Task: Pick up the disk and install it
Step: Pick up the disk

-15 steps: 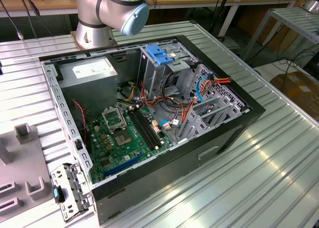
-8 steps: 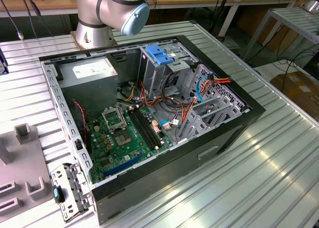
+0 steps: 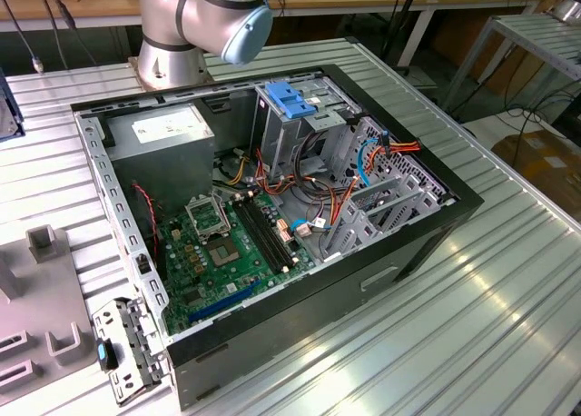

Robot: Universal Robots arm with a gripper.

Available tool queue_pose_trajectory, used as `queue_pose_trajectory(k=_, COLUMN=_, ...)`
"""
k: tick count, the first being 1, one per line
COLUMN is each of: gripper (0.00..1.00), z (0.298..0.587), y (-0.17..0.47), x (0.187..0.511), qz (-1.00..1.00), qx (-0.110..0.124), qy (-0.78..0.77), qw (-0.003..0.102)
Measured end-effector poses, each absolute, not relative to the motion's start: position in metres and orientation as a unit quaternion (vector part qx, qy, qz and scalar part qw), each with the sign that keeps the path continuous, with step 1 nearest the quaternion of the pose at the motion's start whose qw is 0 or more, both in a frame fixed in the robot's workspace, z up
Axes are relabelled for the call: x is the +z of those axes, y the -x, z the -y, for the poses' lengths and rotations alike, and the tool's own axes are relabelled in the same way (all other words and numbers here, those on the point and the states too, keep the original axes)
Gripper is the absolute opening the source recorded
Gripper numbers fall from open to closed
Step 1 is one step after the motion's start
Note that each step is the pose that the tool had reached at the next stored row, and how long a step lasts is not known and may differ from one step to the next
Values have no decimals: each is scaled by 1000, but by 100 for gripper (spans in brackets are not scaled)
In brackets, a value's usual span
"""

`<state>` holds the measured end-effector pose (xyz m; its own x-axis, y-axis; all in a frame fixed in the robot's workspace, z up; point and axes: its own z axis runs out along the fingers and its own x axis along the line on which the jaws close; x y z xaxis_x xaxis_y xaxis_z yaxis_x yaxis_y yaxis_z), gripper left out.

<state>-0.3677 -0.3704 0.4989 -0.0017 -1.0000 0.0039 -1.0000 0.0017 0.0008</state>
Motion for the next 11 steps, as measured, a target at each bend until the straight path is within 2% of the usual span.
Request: queue_pose_trajectory(k=11, gripper=37, z=376, y=356, x=499, qz=708, qx=1, qy=-707, qw=2)
